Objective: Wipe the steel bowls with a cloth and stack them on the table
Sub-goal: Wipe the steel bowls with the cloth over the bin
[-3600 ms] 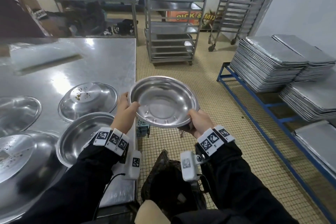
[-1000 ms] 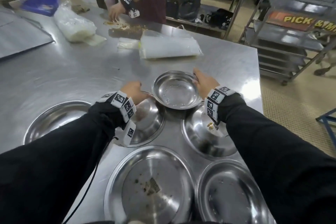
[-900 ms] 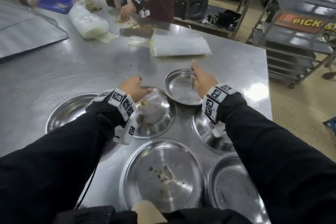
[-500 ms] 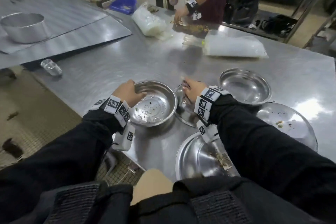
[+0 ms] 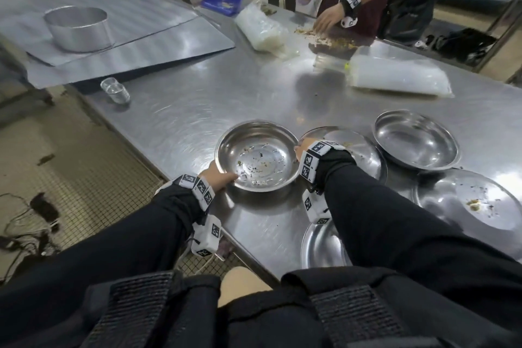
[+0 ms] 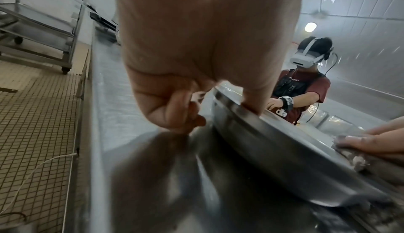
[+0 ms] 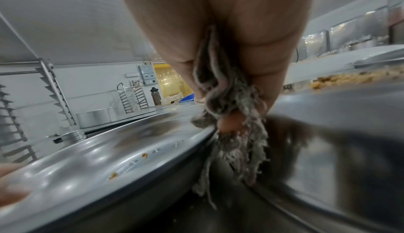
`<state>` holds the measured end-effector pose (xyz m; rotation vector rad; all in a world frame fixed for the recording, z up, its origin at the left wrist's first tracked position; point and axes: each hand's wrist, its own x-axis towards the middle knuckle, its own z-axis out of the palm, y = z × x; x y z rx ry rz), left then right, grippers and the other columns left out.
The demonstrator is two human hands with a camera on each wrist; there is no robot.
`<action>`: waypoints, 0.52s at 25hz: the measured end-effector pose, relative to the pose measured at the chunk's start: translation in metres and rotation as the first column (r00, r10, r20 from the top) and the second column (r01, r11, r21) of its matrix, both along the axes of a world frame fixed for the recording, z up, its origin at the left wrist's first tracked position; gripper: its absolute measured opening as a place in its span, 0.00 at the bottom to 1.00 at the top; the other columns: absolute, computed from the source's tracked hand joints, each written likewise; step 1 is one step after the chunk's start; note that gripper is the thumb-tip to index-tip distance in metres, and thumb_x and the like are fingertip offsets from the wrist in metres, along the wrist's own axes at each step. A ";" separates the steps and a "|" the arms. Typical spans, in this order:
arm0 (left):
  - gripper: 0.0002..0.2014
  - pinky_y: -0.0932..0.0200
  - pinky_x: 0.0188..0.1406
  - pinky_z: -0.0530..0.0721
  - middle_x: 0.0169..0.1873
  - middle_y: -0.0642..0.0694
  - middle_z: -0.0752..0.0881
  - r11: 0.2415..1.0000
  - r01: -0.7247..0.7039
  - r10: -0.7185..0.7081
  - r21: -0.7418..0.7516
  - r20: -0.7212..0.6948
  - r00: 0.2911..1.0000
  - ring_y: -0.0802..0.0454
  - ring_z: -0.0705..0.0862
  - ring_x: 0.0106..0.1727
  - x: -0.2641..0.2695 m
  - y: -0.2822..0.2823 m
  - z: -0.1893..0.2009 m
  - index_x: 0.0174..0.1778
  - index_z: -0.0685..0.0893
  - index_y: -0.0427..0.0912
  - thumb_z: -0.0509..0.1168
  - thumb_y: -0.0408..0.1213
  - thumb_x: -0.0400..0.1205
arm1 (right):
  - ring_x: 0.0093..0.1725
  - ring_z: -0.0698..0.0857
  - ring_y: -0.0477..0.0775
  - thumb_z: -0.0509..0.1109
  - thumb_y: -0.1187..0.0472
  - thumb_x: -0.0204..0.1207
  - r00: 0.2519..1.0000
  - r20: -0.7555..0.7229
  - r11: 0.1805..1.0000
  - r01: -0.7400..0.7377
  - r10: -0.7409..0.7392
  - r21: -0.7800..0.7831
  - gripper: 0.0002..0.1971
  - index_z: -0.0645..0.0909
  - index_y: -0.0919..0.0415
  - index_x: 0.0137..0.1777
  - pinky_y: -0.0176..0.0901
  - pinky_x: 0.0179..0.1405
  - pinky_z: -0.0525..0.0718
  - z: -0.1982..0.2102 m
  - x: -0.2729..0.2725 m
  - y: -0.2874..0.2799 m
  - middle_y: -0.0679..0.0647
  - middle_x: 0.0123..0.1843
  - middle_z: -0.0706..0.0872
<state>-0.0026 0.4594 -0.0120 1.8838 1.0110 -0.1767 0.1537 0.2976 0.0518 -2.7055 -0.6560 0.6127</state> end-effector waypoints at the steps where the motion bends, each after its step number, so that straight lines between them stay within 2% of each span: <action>1: 0.28 0.53 0.54 0.80 0.53 0.44 0.81 0.999 -0.027 0.028 -0.044 0.029 0.999 0.45 0.80 0.51 -0.001 0.001 0.000 0.67 0.69 0.44 0.72 0.44 0.75 | 0.67 0.78 0.65 0.58 0.57 0.83 0.996 -0.056 0.997 0.068 -0.065 0.048 0.18 0.76 0.64 0.68 0.55 0.62 0.76 0.003 -0.003 0.003 0.63 0.68 0.79; 2: 0.31 0.53 0.46 0.83 0.49 0.44 0.82 0.995 -0.045 0.051 -0.090 0.068 0.996 0.46 0.81 0.44 -0.002 0.002 0.000 0.68 0.67 0.45 0.71 0.46 0.72 | 0.68 0.77 0.64 0.57 0.58 0.84 0.986 -0.117 0.985 0.131 -0.118 0.114 0.18 0.75 0.64 0.70 0.53 0.63 0.76 0.001 -0.002 0.006 0.62 0.69 0.78; 3: 0.31 0.56 0.37 0.82 0.45 0.44 0.81 0.988 -0.073 0.087 -0.139 0.095 0.992 0.49 0.80 0.38 -0.002 0.001 0.007 0.69 0.67 0.47 0.69 0.46 0.71 | 0.70 0.75 0.62 0.56 0.58 0.85 0.981 -0.155 0.983 0.133 -0.113 0.128 0.19 0.74 0.63 0.72 0.50 0.65 0.75 0.001 0.000 0.012 0.60 0.71 0.77; 4: 0.28 0.58 0.34 0.82 0.44 0.45 0.80 0.978 -0.100 0.127 -0.185 0.138 0.982 0.50 0.80 0.36 -0.001 0.001 0.015 0.68 0.66 0.49 0.67 0.44 0.72 | 0.72 0.74 0.59 0.55 0.57 0.85 0.997 -0.077 0.998 0.021 -0.016 0.067 0.19 0.73 0.60 0.73 0.48 0.66 0.75 -0.004 0.003 0.014 0.57 0.72 0.76; 5: 0.26 0.56 0.36 0.83 0.46 0.45 0.79 0.961 -0.137 0.178 -0.240 0.161 0.971 0.50 0.81 0.37 0.002 0.002 0.022 0.68 0.66 0.49 0.65 0.42 0.74 | 0.73 0.73 0.58 0.54 0.57 0.86 0.998 0.019 0.996 -0.067 0.066 0.062 0.19 0.72 0.58 0.74 0.45 0.66 0.74 -0.003 0.003 0.014 0.56 0.73 0.76; 6: 0.25 0.53 0.41 0.84 0.49 0.45 0.78 0.949 -0.152 0.215 -0.277 0.212 0.953 0.48 0.82 0.40 0.005 0.002 0.032 0.70 0.64 0.49 0.63 0.40 0.77 | 0.74 0.71 0.57 0.53 0.58 0.86 1.000 0.007 0.987 0.023 -0.024 0.159 0.19 0.71 0.58 0.75 0.43 0.66 0.73 0.005 0.002 0.016 0.56 0.74 0.75; 7: 0.23 0.51 0.44 0.84 0.49 0.46 0.77 0.938 -0.152 0.237 -0.311 0.257 0.937 0.46 0.84 0.42 0.009 0.001 0.046 0.71 0.62 0.49 0.61 0.37 0.80 | 0.73 0.72 0.58 0.53 0.60 0.86 0.976 -0.088 0.927 0.218 -0.201 0.307 0.19 0.70 0.60 0.74 0.43 0.66 0.72 0.021 0.000 0.014 0.57 0.73 0.75; 8: 0.22 0.50 0.45 0.85 0.49 0.45 0.76 0.935 -0.132 0.243 -0.330 0.323 0.915 0.45 0.85 0.42 0.015 0.000 0.055 0.71 0.62 0.48 0.59 0.35 0.82 | 0.72 0.73 0.60 0.54 0.62 0.85 0.936 -0.162 0.820 0.351 -0.312 0.452 0.18 0.71 0.63 0.73 0.44 0.64 0.73 0.033 0.000 0.008 0.60 0.72 0.76; 9: 0.21 0.48 0.46 0.85 0.49 0.44 0.76 0.938 -0.107 0.233 -0.331 0.371 0.899 0.44 0.85 0.42 0.022 -0.005 0.066 0.70 0.62 0.48 0.57 0.34 0.82 | 0.70 0.74 0.61 0.55 0.63 0.85 0.908 -0.148 0.768 0.412 -0.392 0.490 0.17 0.72 0.66 0.71 0.45 0.63 0.73 0.046 -0.001 -0.001 0.62 0.71 0.76; 11: 0.20 0.46 0.47 0.87 0.47 0.43 0.79 0.939 -0.025 0.196 -0.342 0.476 0.857 0.43 0.86 0.40 0.033 -0.023 0.091 0.70 0.62 0.49 0.56 0.32 0.83 | 0.69 0.75 0.63 0.55 0.64 0.84 0.876 -0.121 0.737 0.461 -0.467 0.494 0.17 0.72 0.69 0.70 0.45 0.62 0.72 0.063 0.000 -0.025 0.64 0.69 0.77; 13: 0.20 0.45 0.46 0.88 0.43 0.45 0.82 0.943 0.064 0.132 -0.326 0.545 0.828 0.46 0.86 0.37 0.049 -0.049 0.112 0.71 0.65 0.46 0.56 0.31 0.82 | 0.68 0.75 0.64 0.53 0.65 0.85 0.838 -0.096 0.689 0.501 -0.537 0.523 0.17 0.71 0.70 0.70 0.38 0.58 0.75 0.084 0.001 -0.061 0.66 0.70 0.76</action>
